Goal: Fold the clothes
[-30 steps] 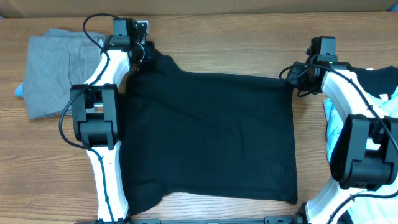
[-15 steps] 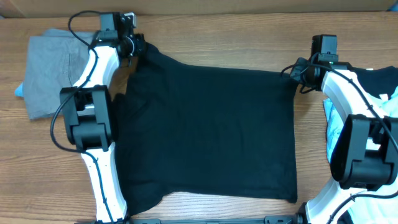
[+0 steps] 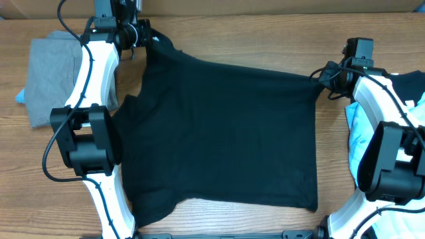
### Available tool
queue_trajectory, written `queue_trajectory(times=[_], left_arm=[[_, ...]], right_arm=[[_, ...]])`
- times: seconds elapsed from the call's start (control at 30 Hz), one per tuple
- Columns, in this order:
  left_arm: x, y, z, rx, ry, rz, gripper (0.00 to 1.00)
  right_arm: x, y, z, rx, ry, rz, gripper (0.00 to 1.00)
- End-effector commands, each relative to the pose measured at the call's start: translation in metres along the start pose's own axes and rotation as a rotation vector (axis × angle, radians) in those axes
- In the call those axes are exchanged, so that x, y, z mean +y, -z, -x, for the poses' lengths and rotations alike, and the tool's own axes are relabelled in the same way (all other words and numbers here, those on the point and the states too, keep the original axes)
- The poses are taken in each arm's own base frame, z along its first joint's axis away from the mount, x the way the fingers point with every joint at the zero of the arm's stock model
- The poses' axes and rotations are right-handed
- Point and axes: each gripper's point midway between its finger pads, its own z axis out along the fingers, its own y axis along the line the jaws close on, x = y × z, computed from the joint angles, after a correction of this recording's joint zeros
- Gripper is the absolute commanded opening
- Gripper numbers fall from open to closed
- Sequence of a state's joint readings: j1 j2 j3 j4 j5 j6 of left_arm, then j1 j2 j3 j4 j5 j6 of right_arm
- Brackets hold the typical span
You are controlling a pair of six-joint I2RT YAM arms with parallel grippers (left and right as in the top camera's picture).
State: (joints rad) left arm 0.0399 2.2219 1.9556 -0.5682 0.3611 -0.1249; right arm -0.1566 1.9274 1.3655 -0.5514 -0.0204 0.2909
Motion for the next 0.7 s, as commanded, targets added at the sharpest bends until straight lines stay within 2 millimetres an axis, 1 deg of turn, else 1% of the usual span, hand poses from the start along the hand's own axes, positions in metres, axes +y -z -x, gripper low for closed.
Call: queue_trajectory(times=[0.0, 0.07, 0.23, 0.43, 0.53, 0.67], left_arm=[[-0.004, 0.018, 0.006, 0.002, 0.005, 0.008, 0.05], [-0.004, 0.018, -0.003, 0.036, 0.001, 0.01, 0.06], [-0.008, 0.017, -0.021, 0.106, 0.009, 0.011, 0.04], [-0.009, 0.021, -0.05, 0.223, 0.044, 0.021, 0.04], [-0.01, 0.028, -0.064, 0.285, 0.041, 0.025, 0.04], [-0.01, 0.043, -0.074, 0.336, 0.029, 0.057, 0.04]], right_arm=[[0.008, 0.016, 0.02, -0.054, 0.037, 0.042, 0.04], [0.008, 0.017, 0.02, -0.054, 0.037, 0.042, 0.04], [0.008, 0.017, 0.019, -0.049, 0.036, 0.041, 0.04], [0.009, 0.028, 0.022, -0.063, 0.037, 0.046, 0.04], [0.008, 0.037, 0.02, -0.056, 0.035, 0.042, 0.04], [0.004, 0.045, 0.01, -0.017, 0.032, 0.028, 0.04]])
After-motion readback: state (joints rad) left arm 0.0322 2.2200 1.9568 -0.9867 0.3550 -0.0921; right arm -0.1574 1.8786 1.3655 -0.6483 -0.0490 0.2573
